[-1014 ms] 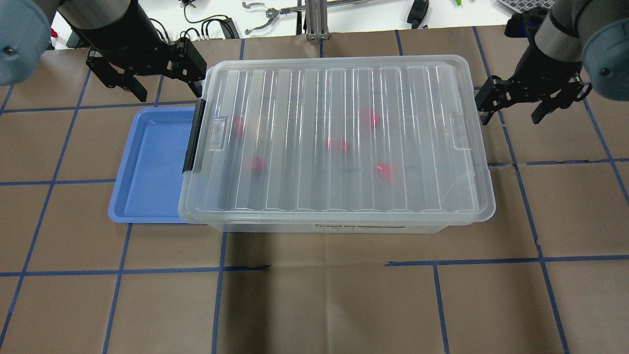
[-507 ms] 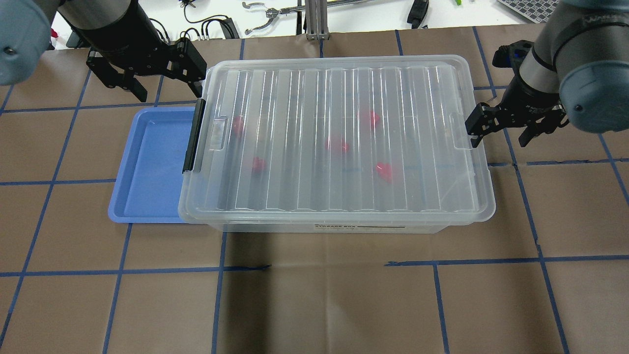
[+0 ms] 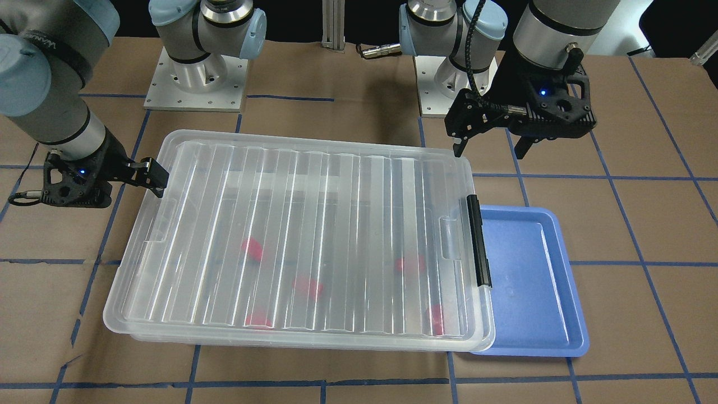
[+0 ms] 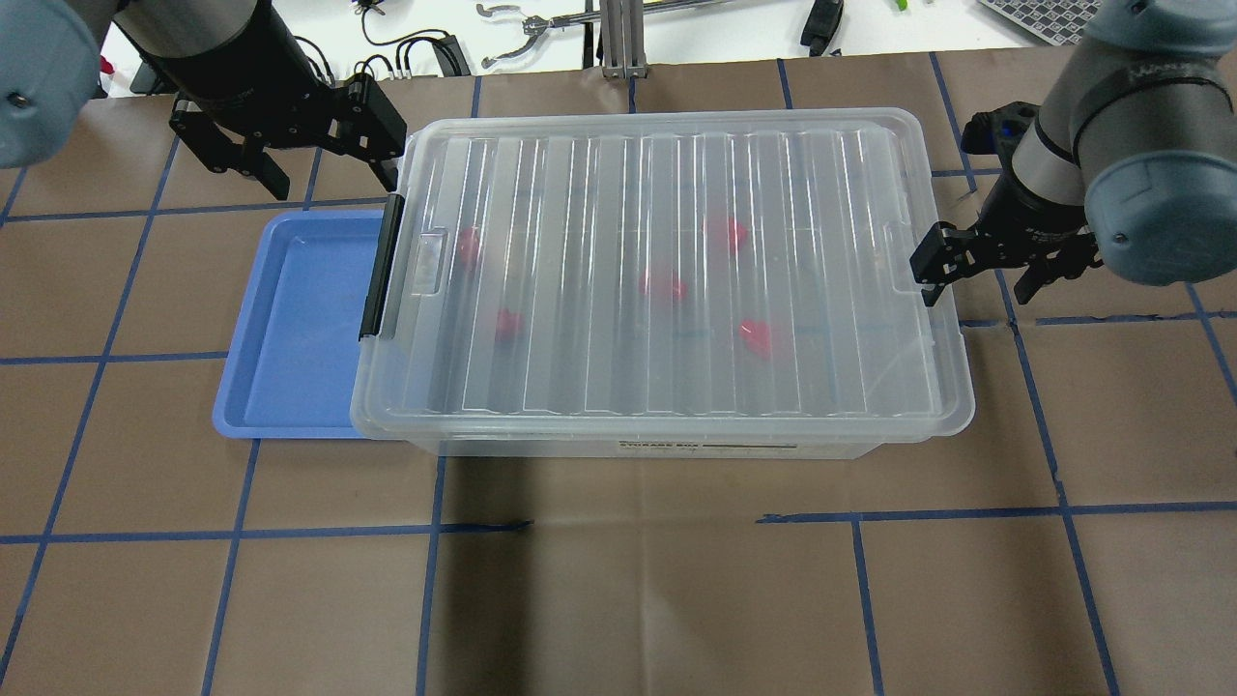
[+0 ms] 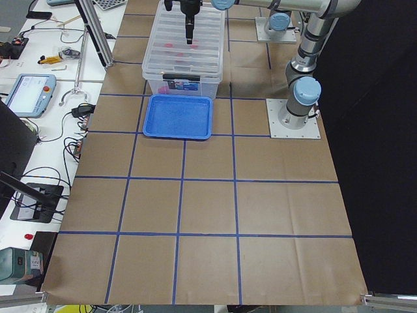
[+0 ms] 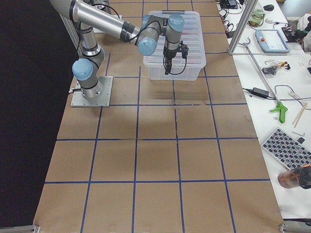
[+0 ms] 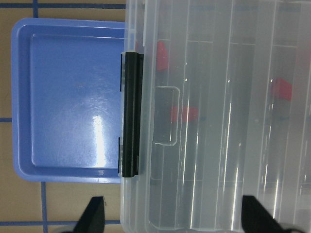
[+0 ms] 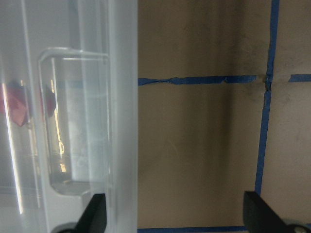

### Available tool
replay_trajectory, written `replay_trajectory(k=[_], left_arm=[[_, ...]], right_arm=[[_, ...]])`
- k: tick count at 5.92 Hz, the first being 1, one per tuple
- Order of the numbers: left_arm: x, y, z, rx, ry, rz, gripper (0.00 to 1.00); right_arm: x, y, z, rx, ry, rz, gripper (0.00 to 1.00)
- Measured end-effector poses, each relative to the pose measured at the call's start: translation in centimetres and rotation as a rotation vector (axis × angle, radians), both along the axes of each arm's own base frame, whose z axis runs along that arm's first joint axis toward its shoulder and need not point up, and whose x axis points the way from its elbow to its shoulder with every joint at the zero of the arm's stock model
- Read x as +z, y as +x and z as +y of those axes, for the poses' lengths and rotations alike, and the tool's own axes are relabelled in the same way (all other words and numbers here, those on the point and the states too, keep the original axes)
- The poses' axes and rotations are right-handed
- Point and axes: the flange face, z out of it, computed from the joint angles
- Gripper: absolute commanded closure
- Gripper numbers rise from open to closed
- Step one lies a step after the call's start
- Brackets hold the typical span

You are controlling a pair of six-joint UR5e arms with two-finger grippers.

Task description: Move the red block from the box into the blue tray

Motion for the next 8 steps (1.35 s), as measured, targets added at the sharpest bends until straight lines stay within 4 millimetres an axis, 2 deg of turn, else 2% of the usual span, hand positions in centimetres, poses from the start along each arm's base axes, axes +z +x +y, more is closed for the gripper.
replay_trajectory(k=[3,8], left_arm=[[0.0,0.0,0.0,0.0,-0.001,0.0,0.02],[0.0,0.0,0.0,0.0,0.0,0.0,0.02]], right_arm=[[-0.4,-0.6,-0.4,0.023,-0.006,0.006,0.0],[-0.5,-5.8,-0.7,0.058,-0.017,0.028,0.0]])
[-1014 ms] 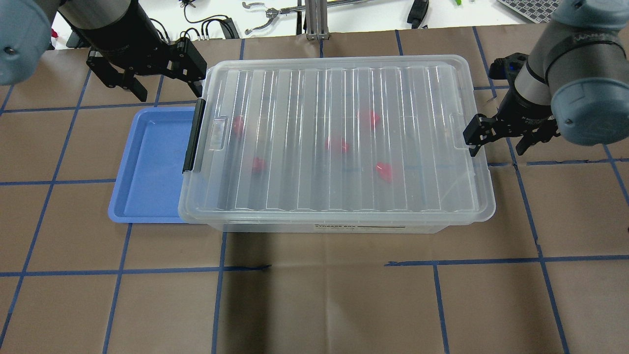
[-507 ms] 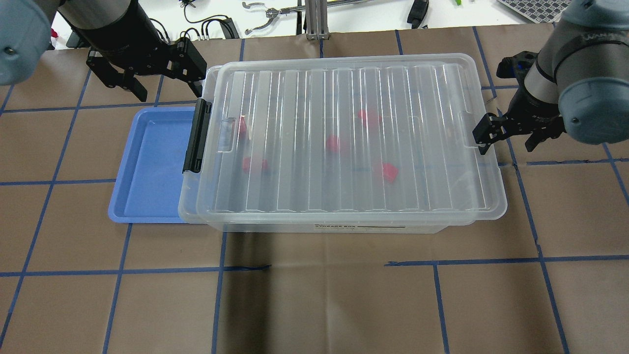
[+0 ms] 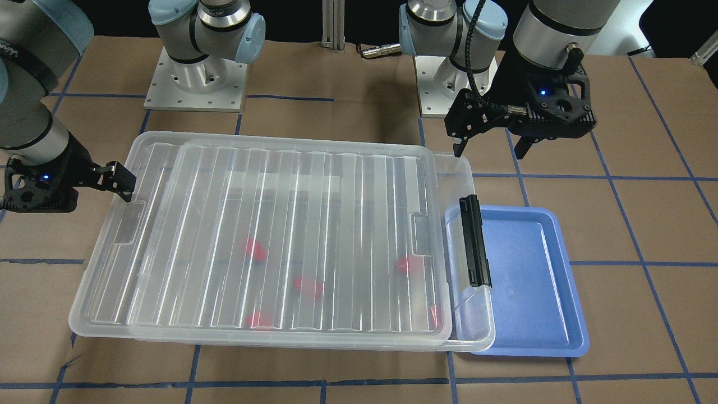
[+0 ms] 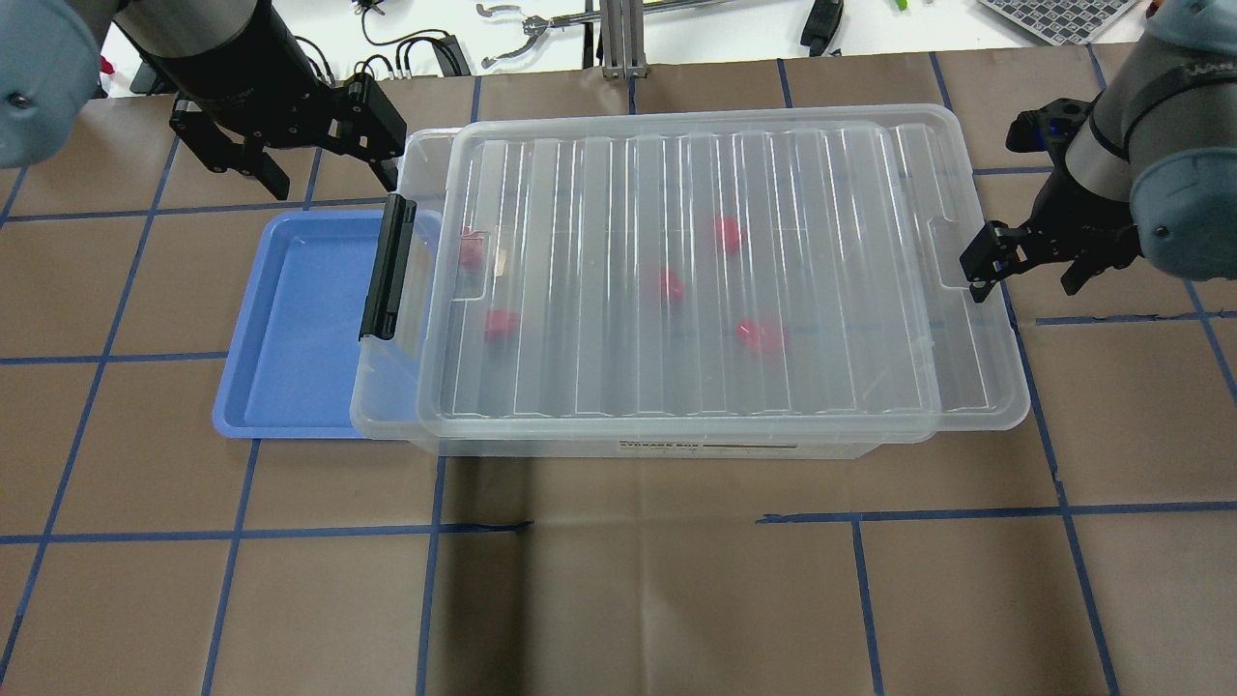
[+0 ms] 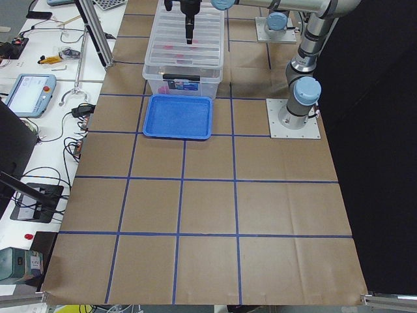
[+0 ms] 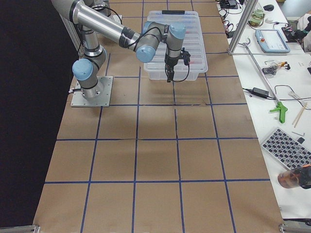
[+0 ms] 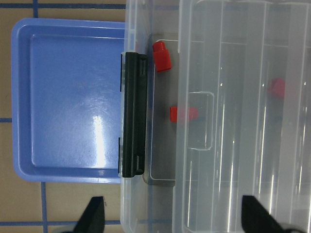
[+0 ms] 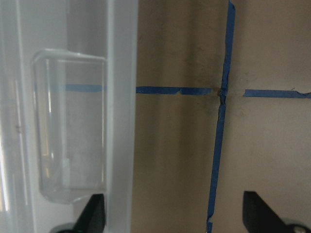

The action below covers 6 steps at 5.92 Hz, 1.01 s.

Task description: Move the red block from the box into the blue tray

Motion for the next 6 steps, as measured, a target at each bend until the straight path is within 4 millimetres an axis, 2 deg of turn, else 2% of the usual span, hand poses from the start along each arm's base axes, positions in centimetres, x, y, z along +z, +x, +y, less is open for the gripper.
replay_trajectory(k=[3,6], left_arm=[[0.0,0.0,0.0,0.0,0.0,0.0,0.02],[0.0,0.0,0.0,0.0,0.0,0.0,0.02]], right_arm=[[-0.3,-2.3,0.1,-0.002,0.011,0.018,0.0],[-0.2,-5.5,0.4,-0.018,0.012,0.02,0.0]])
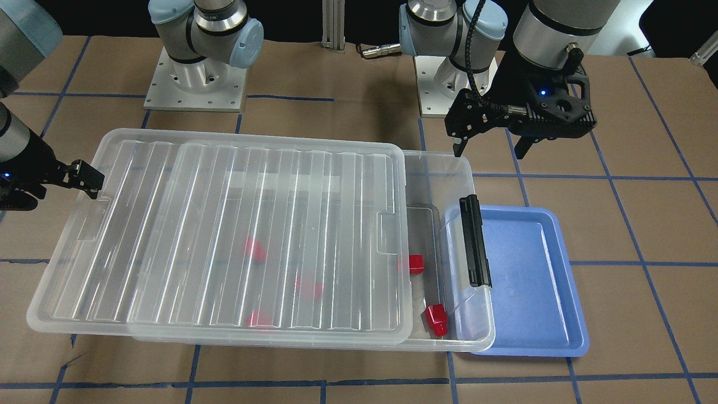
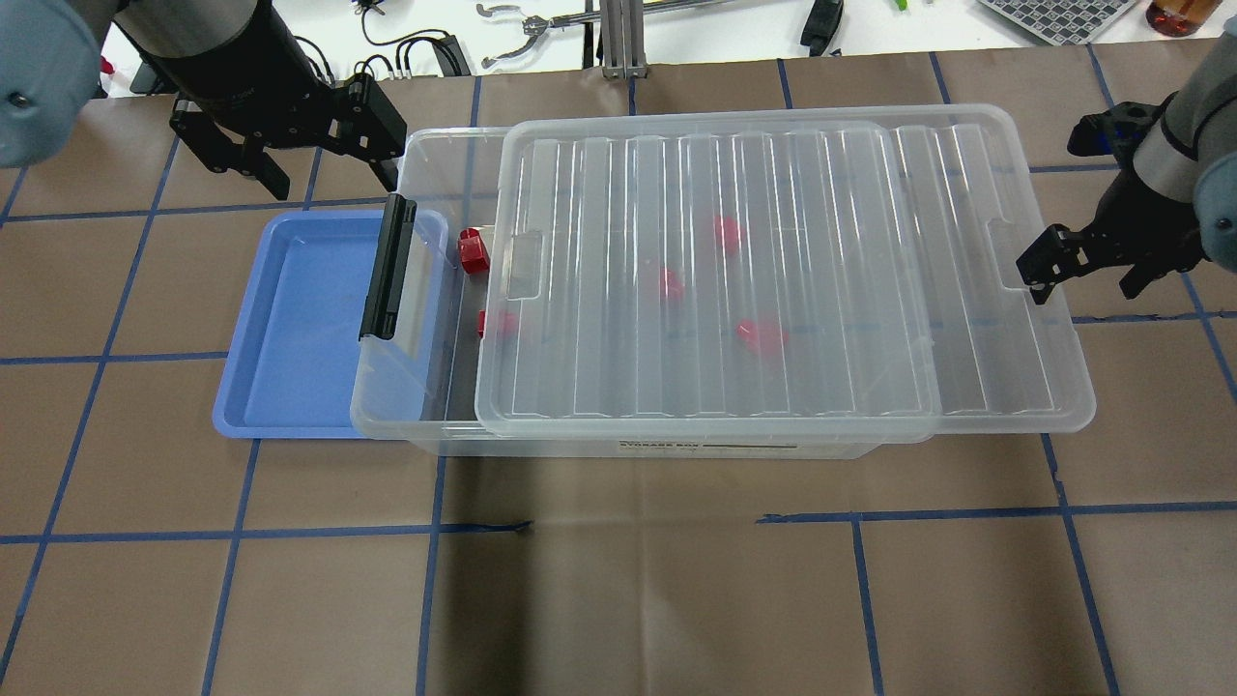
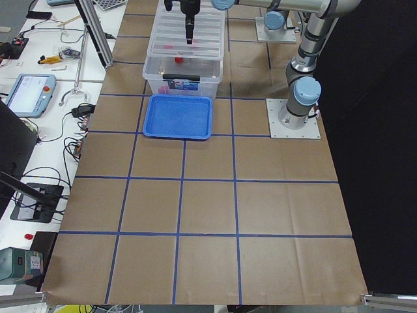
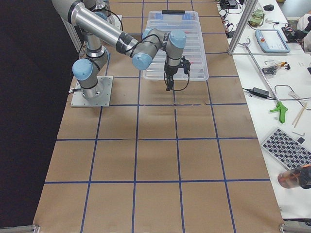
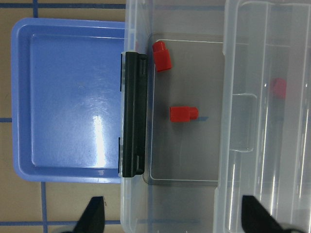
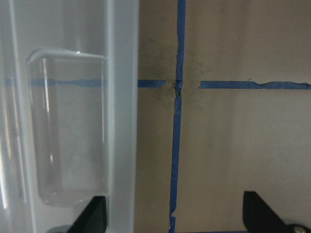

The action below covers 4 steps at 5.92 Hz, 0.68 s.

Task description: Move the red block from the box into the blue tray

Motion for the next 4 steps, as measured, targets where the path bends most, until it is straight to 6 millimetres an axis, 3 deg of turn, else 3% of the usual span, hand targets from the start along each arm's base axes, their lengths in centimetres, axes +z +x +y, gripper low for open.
replay_trajectory(k=[4], left_arm=[[0.0,0.0,0.0,0.0,0.0,0.0,0.02]], right_arm=[[0.2,-1.6,0.1,-0.002,-0.007,0.003,0.0]])
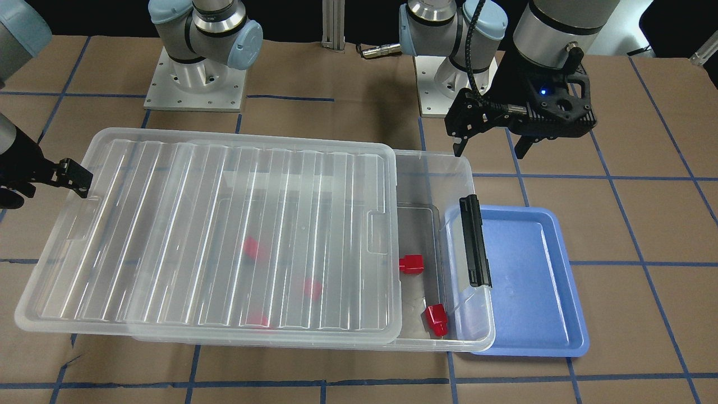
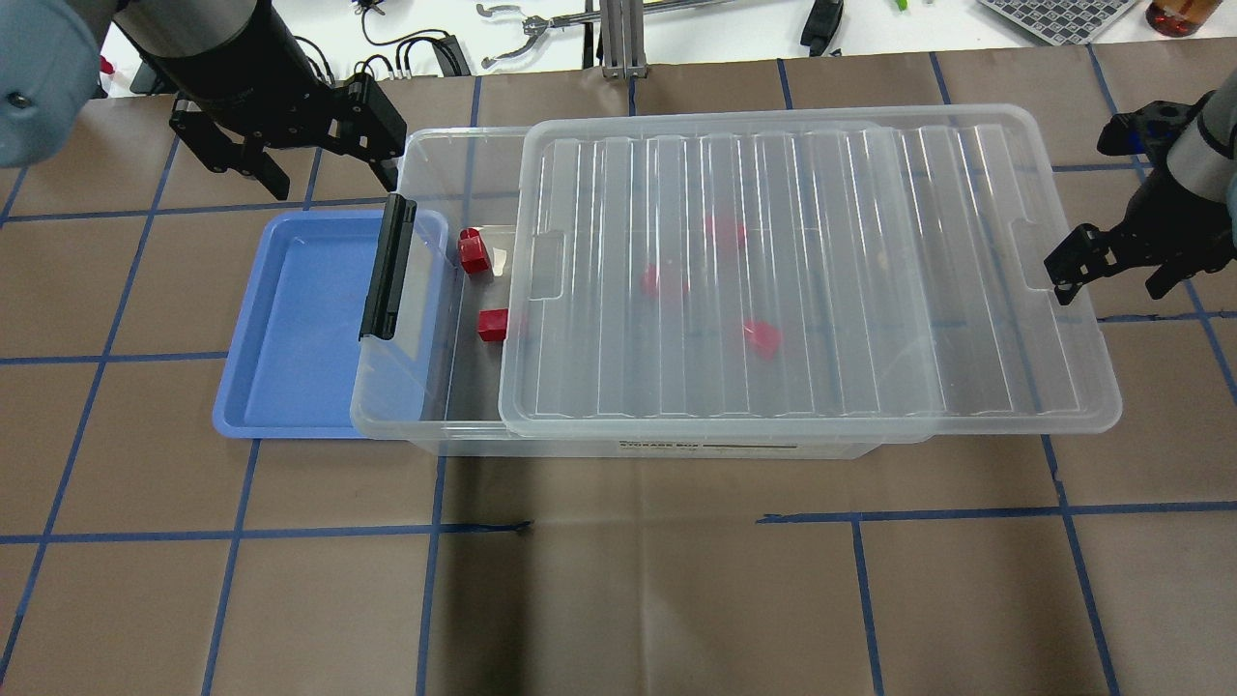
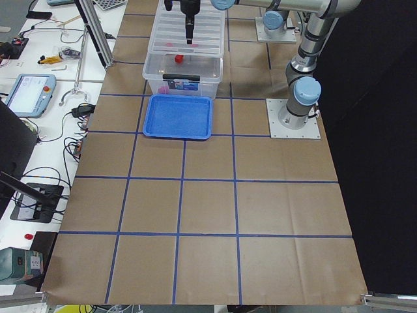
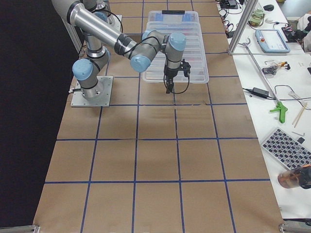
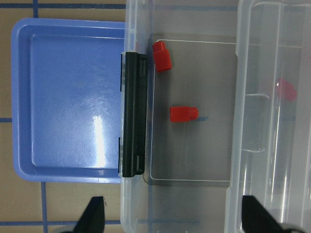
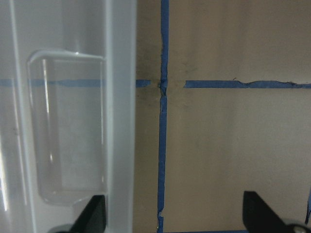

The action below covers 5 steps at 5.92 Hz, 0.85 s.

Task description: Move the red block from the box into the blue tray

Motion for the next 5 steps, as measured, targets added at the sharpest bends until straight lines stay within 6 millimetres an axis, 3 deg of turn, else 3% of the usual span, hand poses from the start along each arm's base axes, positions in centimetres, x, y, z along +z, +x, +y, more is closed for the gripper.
replay_trajectory(k=[5], left_arm=[[0.0,0.0,0.0,0.0,0.0,0.0,0.02]], right_arm=[[0.2,-3.8,0.8,-0.05,-0.007,0.003,0.0]])
